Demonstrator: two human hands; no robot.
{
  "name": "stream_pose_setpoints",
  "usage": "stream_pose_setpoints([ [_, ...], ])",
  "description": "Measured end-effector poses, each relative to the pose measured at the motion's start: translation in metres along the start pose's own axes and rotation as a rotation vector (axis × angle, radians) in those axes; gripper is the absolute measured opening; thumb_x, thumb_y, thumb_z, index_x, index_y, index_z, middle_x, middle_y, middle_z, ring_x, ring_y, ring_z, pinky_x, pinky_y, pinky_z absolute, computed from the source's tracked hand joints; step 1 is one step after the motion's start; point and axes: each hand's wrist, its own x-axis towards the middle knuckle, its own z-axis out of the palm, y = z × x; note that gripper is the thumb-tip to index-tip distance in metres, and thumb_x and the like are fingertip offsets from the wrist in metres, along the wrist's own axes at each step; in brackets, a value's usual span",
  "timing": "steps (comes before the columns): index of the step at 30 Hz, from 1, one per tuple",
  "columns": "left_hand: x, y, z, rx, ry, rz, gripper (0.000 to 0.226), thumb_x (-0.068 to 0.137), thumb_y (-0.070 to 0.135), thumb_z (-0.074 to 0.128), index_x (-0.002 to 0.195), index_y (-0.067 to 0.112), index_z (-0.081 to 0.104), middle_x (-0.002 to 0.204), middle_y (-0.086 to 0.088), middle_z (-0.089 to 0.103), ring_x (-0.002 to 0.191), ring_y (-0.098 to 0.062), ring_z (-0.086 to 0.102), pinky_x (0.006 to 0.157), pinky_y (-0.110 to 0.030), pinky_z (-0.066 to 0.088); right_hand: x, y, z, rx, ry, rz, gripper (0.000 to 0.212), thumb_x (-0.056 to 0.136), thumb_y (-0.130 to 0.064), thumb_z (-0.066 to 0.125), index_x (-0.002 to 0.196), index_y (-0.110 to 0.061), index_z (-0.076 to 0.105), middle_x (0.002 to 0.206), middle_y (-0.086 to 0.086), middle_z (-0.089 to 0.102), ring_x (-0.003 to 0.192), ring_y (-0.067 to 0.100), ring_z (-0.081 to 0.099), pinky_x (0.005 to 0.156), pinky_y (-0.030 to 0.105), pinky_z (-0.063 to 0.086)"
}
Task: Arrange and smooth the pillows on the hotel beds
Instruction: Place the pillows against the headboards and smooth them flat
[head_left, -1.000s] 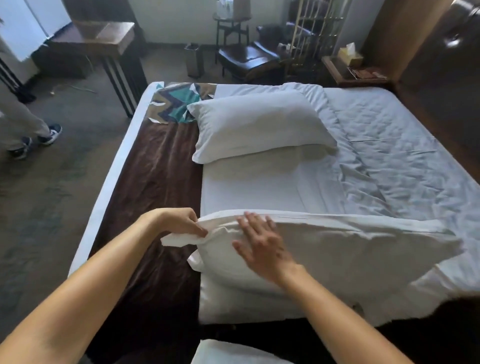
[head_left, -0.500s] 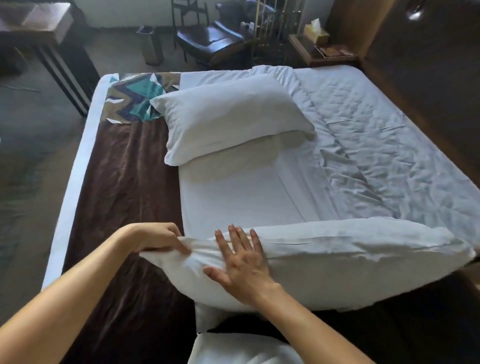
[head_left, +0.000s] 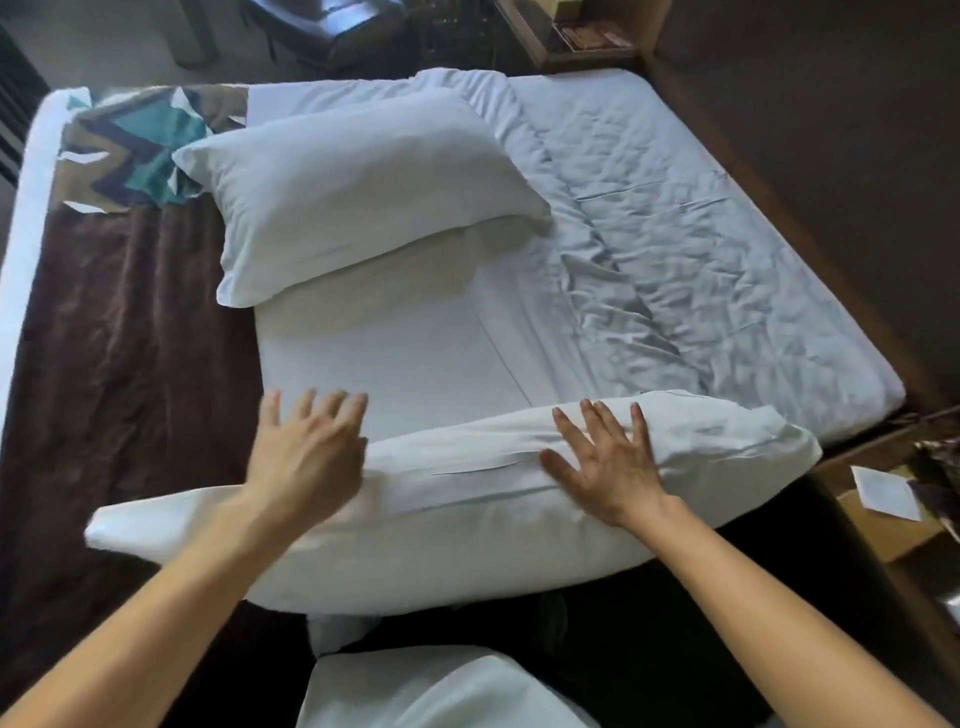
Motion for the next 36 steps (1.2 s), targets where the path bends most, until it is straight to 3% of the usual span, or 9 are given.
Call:
stream_pose_setpoints([
  [3, 0.001, 0.121, 0.005, -0.308, -0.162, 0.129, 0.078, 0.095, 0.072, 0.019, 0.160, 0.029, 0.020, 0.165, -0.001, 0.028, 0.153, -0.026, 0.023, 0.124, -0.055, 0.008, 0.007, 0.008, 0.001, 0.012, 0.035, -0.049, 0.093, 0.085, -0.085, -0.008, 0.159, -0.037, 0.022, 0.166, 0.011, 0.026, 0.156, 0.023, 0.015, 0.116, 0.050, -0.026],
  [12, 0.019, 0.168, 0.045, -0.096, -0.258, 0.039, 0.074, 0.093, 0.074, -0.001, 0.159, 0.041, -0.011, 0.170, 0.000, -0.008, 0.157, -0.023, -0.008, 0.126, -0.050, -0.005, 0.024, 0.188, 0.013, 0.027, 0.025, 0.079, 0.080, 0.093, -0.081, 0.002, 0.157, -0.040, 0.023, 0.164, 0.010, 0.031, 0.153, 0.027, 0.024, 0.121, 0.061, -0.010],
  [16, 0.021, 0.177, 0.037, -0.091, -0.274, -0.004, 0.070, 0.096, 0.071, 0.001, 0.159, 0.041, -0.010, 0.170, 0.001, -0.006, 0.157, -0.022, -0.008, 0.125, -0.049, -0.005, 0.042, 0.242, 0.012, 0.172, -0.021, 0.303, 0.091, 0.087, -0.082, -0.008, 0.158, -0.035, 0.023, 0.167, 0.008, 0.023, 0.155, 0.029, 0.013, 0.118, 0.065, -0.013],
  [18, 0.019, 0.178, 0.036, -0.108, -0.274, -0.029, 0.069, 0.097, 0.069, 0.006, 0.159, 0.042, -0.009, 0.171, 0.001, -0.005, 0.157, -0.021, -0.009, 0.125, -0.048, -0.006, 0.049, 0.233, -0.001, 0.219, 0.142, 0.346, 0.085, 0.094, -0.072, 0.001, 0.153, -0.023, 0.036, 0.165, 0.011, 0.028, 0.153, 0.032, 0.018, 0.118, 0.070, -0.006],
  [21, 0.016, 0.175, 0.038, -0.110, -0.252, -0.050, 0.067, 0.098, 0.070, 0.008, 0.159, 0.045, -0.005, 0.171, -0.001, -0.002, 0.157, -0.020, -0.007, 0.125, -0.047, -0.008, 0.042, 0.153, -0.024, 0.334, 0.345, 0.015, 0.074, 0.100, -0.069, 0.013, 0.152, -0.023, 0.040, 0.161, 0.013, 0.036, 0.150, 0.030, 0.029, 0.120, 0.061, -0.003],
  [23, 0.012, 0.170, 0.040, -0.085, -0.233, -0.042, 0.069, 0.095, 0.074, 0.006, 0.158, 0.047, -0.004, 0.171, -0.003, -0.002, 0.157, -0.021, -0.006, 0.124, -0.048, -0.010, 0.025, 0.106, -0.022, 0.214, 0.185, -0.195, 0.084, 0.093, -0.079, 0.006, 0.159, -0.030, 0.025, 0.166, 0.011, 0.027, 0.154, 0.025, 0.020, 0.120, 0.053, -0.013],
  [27, -0.019, 0.095, 0.045, -0.020, -0.203, -0.220, 0.080, 0.087, 0.085, -0.001, 0.158, 0.048, -0.004, 0.171, -0.003, -0.002, 0.157, -0.023, -0.008, 0.123, -0.055, -0.011, 0.018, 0.111, -0.002, -0.028, -0.026, -0.176, 0.098, 0.077, -0.089, -0.012, 0.160, -0.040, 0.002, 0.170, 0.008, 0.011, 0.157, 0.024, 0.005, 0.120, 0.059, -0.011],
  [32, -0.049, 0.017, 0.051, -0.026, -0.219, -0.445, 0.093, 0.080, 0.087, -0.009, 0.160, 0.040, 0.000, 0.171, -0.006, 0.004, 0.157, -0.030, 0.002, 0.124, -0.055, -0.001, 0.022, 0.132, 0.001, -0.038, 0.110, -0.138, 0.097, 0.086, -0.085, 0.000, 0.159, -0.027, 0.029, 0.162, 0.014, 0.033, 0.151, 0.030, 0.027, 0.120, 0.061, -0.003],
  [36, -0.045, 0.015, 0.062, -0.146, -0.105, -0.406, 0.084, 0.086, 0.087, 0.012, 0.159, 0.046, 0.011, 0.169, -0.004, 0.015, 0.153, -0.042, 0.015, 0.119, -0.064, 0.008, 0.011, 0.138, -0.001, 0.051, 0.211, -0.189, 0.092, 0.089, -0.084, 0.017, 0.150, -0.021, 0.044, 0.153, 0.015, 0.046, 0.142, 0.035, 0.042, 0.119, 0.064, 0.001],
])
